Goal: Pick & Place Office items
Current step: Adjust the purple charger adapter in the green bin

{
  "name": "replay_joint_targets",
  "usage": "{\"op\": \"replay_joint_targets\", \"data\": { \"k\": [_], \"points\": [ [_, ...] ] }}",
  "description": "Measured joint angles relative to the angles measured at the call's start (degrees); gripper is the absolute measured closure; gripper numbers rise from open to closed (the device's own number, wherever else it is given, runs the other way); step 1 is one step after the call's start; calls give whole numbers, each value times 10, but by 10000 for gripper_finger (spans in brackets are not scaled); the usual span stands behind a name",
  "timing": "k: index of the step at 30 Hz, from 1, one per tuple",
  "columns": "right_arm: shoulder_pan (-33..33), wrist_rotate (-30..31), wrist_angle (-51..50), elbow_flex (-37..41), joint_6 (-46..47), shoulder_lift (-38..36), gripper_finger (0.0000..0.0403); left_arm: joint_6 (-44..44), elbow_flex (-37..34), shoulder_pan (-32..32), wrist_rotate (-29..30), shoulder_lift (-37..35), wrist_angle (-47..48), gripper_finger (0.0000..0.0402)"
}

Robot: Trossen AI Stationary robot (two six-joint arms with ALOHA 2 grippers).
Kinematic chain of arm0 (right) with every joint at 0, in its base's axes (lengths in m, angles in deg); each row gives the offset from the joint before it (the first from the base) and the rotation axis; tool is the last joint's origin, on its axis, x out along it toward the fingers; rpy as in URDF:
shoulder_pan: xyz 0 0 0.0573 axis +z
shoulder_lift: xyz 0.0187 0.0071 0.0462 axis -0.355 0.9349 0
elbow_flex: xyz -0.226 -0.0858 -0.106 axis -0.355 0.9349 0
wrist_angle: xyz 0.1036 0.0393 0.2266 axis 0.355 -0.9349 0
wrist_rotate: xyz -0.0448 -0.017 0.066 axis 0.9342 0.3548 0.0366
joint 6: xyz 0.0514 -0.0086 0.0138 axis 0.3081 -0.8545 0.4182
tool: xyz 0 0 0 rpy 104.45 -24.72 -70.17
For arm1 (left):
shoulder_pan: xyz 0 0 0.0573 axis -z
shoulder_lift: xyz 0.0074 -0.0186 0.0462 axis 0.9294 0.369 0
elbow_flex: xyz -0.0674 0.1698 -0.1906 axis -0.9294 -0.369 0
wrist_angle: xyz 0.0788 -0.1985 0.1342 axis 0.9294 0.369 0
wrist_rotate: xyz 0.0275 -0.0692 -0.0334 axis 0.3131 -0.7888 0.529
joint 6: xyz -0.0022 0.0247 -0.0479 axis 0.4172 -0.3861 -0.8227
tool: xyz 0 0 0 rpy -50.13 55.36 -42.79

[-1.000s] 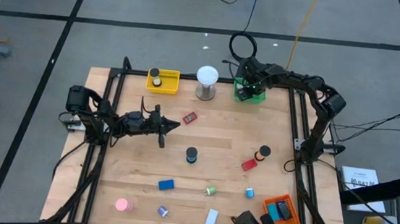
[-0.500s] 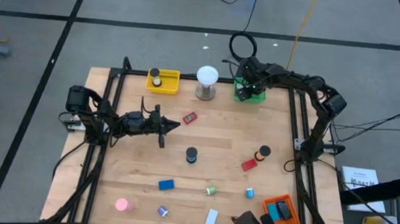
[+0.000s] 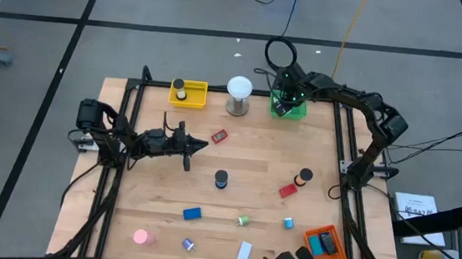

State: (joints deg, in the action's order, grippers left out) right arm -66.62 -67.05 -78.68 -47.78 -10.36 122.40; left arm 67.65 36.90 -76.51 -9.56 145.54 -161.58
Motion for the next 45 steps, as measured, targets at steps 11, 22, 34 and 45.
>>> {"op": "replay_joint_targets", "data": {
  "k": [11, 22, 34, 45],
  "points": [
    [-10, 36, -12, 0, -3, 5, 335, -2, 0, 0, 0, 0, 0, 380],
    [-37, 47, -31, 1, 11, 31, 399, -3, 0, 0, 0, 0, 1, 380],
    [-44, 62, 5, 1, 19, 52, 390, -7, 0, 0, 0, 0, 1, 380],
    [-40, 15, 23, 1, 13, 52, 390, -6, 0, 0, 0, 0, 1, 380]
  ]
}}
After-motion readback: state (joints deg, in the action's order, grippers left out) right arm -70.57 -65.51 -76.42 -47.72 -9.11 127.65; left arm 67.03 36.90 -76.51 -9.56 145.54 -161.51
